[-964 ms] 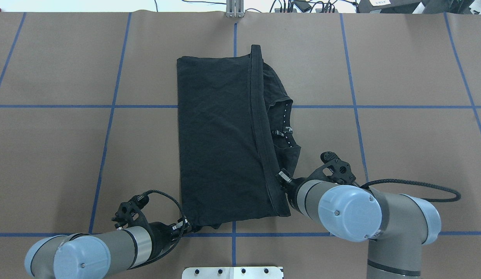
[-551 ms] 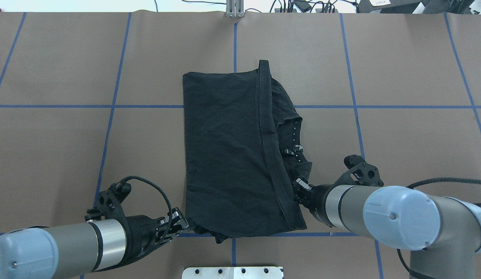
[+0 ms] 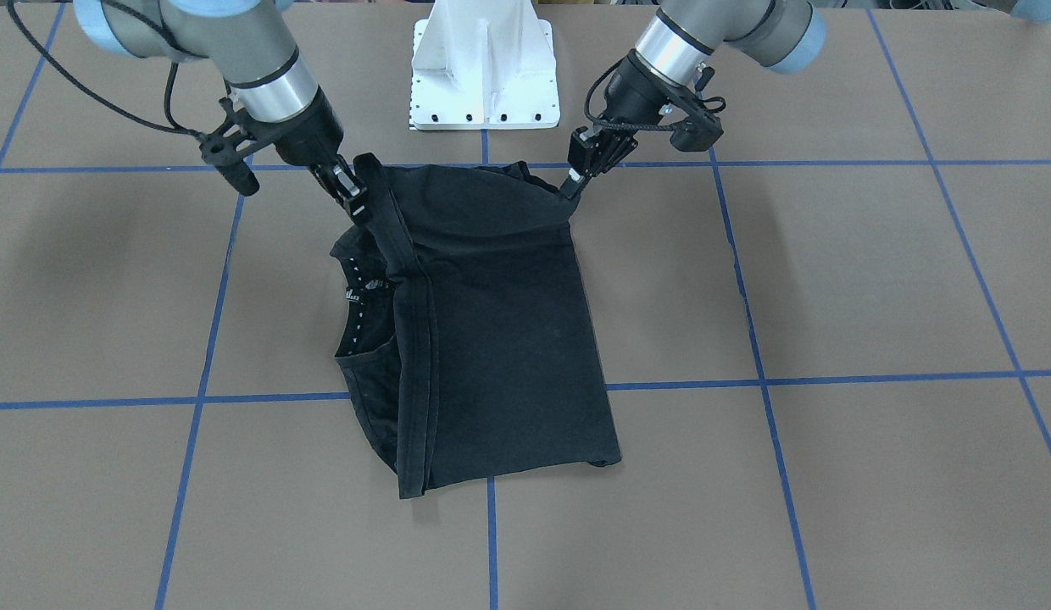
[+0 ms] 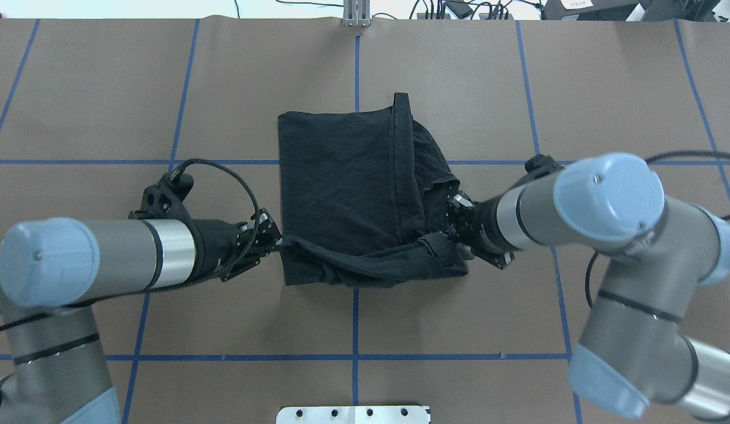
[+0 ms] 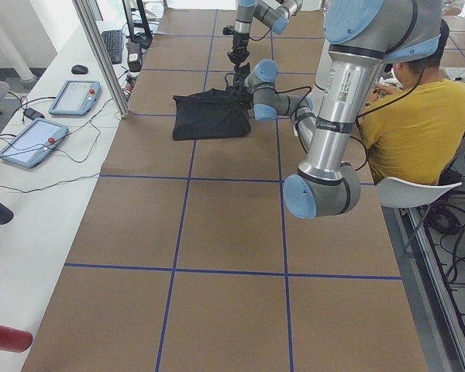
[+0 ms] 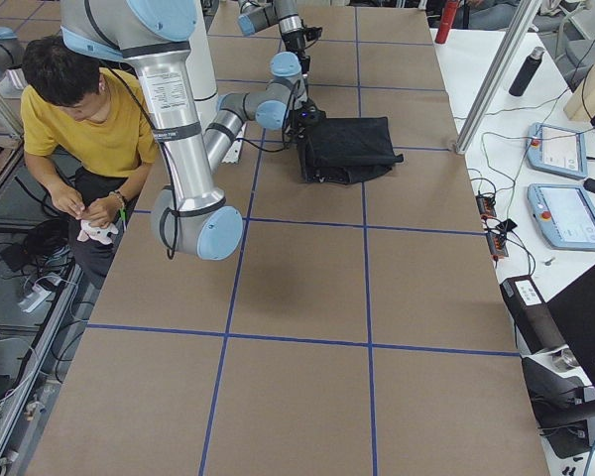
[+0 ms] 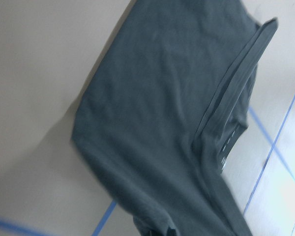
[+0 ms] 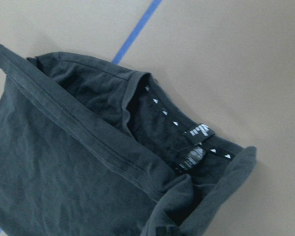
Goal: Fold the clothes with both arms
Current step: 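Lift the near half and fold it away from the robot with both grippers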
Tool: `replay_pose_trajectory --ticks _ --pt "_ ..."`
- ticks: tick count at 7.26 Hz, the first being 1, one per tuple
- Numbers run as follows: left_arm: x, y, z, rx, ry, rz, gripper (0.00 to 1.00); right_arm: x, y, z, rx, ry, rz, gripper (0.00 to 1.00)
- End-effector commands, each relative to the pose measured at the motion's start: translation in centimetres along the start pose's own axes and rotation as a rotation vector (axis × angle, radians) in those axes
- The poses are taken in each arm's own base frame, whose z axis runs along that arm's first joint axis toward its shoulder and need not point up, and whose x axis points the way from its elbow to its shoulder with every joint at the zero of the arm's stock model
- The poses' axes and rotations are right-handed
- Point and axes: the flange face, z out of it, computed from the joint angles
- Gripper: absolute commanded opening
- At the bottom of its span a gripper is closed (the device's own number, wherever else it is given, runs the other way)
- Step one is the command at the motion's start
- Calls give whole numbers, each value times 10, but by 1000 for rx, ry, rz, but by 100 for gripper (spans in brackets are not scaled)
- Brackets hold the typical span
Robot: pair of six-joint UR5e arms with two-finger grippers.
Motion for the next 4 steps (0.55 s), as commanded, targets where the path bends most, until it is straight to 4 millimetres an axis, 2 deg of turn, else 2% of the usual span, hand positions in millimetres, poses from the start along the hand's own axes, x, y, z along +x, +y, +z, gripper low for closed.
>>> replay_pose_trajectory --ticks 1,2,3,4 --pt "18 -54 24 75 -20 17 0 -63 -52 19 24 32 -26 0" --pt "36 -81 44 120 -30 59 0 -95 -68 42 36 70 -38 0" --pt "51 -117 67 173 -49 69 0 -134 -88 65 56 113 -78 0" --pt "56 -161 99 221 -77 115 0 -179 -126 92 64 133 -132 0"
